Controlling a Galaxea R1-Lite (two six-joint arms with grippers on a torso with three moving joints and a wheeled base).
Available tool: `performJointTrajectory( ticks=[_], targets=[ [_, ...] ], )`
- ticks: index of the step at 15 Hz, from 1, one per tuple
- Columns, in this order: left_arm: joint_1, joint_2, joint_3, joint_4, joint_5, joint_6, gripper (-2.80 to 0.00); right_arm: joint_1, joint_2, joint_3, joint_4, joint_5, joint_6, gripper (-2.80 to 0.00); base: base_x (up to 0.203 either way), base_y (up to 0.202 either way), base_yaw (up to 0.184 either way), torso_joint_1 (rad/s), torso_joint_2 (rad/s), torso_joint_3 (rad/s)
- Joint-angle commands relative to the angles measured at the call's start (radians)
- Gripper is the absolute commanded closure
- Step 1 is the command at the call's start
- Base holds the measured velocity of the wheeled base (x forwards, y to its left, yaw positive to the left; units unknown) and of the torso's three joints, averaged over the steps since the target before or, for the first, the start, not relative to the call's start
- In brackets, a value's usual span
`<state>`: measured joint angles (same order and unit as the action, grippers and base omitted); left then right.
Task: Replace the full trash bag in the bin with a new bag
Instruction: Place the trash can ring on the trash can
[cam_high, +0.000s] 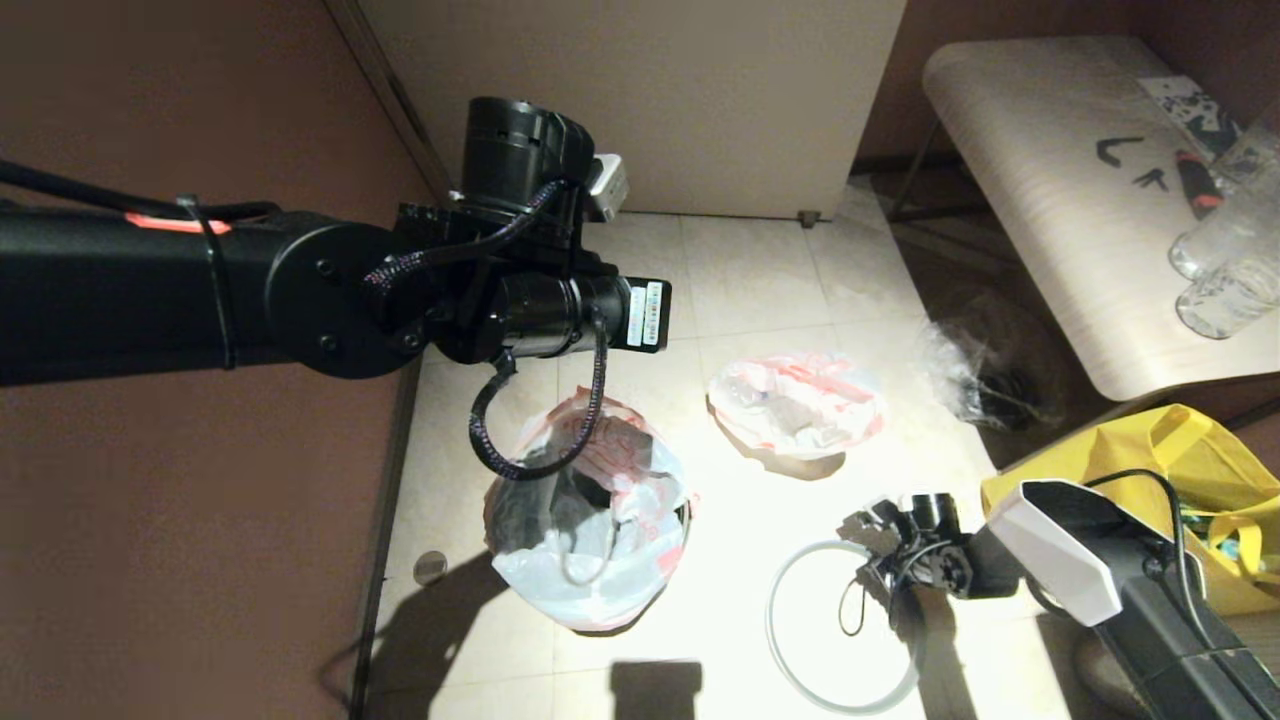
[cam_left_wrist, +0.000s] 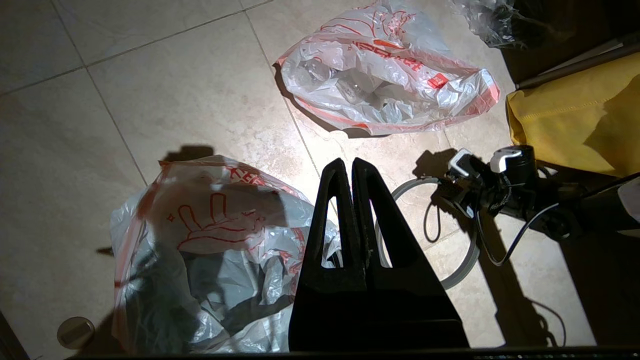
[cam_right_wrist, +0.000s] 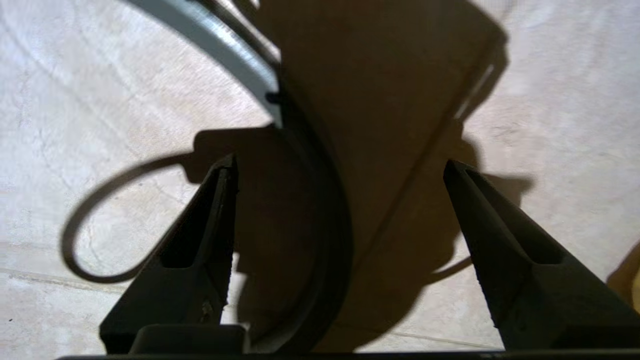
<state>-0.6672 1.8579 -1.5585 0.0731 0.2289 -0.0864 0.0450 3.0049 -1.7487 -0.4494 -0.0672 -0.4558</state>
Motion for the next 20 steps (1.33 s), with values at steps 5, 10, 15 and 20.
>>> performJointTrajectory(
  ticks=[5,10,15,20],
  targets=[
    [0.001,-0.003,-0.001,-0.001,0.001,-0.001,0.0,0.0,0.051,-0.028,0.0,-0.037,-0.045,0.0,0.0,0.0,0.0,0.0,0.0,0.0],
    [0.001,-0.003,-0.002,-0.001,0.003,-0.001,0.0,0.0,0.051,-0.029,0.001,-0.037,-0.044,0.0,0.0,0.0,0.0,0.0,0.0,0.0],
    [0.005,-0.015,-0.003,0.002,0.007,0.0,0.0,-0.009,-0.01,0.001,-0.007,-0.036,0.001,0.0,0.0,0.0,0.0,0.0,0.0,0.0],
    [0.006,-0.06,-0.019,0.129,0.012,0.007,0.0,-0.013,-0.32,0.405,-0.125,-0.04,0.073,0.0,0.0,0.0,0.0,0.0,0.0,0.0]
  ],
)
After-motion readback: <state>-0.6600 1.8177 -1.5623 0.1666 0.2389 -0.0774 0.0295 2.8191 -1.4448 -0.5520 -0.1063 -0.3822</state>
